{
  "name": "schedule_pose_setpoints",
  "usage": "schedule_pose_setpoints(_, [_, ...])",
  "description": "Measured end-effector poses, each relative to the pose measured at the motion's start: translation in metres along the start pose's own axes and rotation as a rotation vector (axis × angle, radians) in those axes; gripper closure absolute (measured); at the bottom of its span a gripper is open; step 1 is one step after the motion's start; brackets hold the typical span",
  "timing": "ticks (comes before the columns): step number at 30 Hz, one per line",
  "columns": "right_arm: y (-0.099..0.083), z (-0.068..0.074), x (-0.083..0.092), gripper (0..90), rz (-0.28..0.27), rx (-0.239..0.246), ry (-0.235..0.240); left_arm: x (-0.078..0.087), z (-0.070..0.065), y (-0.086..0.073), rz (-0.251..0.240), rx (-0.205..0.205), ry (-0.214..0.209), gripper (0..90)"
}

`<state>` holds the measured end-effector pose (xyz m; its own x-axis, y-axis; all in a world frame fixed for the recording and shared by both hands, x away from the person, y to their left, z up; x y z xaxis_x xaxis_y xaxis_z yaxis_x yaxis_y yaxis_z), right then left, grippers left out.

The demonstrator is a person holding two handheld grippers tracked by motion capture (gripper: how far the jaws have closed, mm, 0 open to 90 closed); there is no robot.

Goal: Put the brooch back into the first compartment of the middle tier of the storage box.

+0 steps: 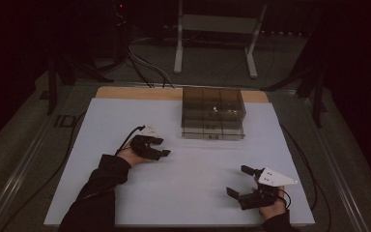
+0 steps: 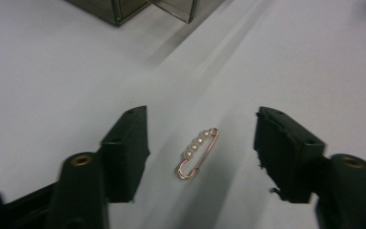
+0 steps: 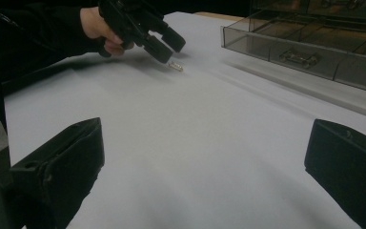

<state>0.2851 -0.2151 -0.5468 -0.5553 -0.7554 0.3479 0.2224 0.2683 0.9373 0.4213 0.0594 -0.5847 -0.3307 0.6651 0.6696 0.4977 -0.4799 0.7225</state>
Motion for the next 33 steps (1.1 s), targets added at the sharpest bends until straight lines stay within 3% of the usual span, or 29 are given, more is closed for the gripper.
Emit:
schedule_pose_setpoints(10, [-0.0006,-0.0001,-0.0002,0.0,0.003,-0.004,0.001,-0.0059,0.0021,-0.0034,0.036,-0.045,0.027,61.6])
schedule_pose_setpoints(27, [-0.0006,-0.0001,-0.0002,0.0,0.005,-0.003,0.001,-0.0102,-0.0022,-0.0066,0.070,-0.081,0.018,84.5])
schedule_pose_setpoints(33, [-0.0004,0.0000,-0.0003,0.0,0.004,0.003,-0.001,-0.0100,-0.0024,-0.0066,0.067,-0.072,0.018,86.6])
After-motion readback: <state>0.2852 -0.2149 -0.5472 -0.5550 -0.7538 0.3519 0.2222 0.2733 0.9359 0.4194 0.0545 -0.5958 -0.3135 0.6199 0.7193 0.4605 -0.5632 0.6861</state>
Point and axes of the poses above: each handheld gripper's, and its own axes: x roughly backward along the jaws, y roughly out of its top, z roughly to its left, the point moved 9 cm from there along -x, roughly forward along the jaws, and after that the axes turned 7 degrees about x, right-handed, at the moved point
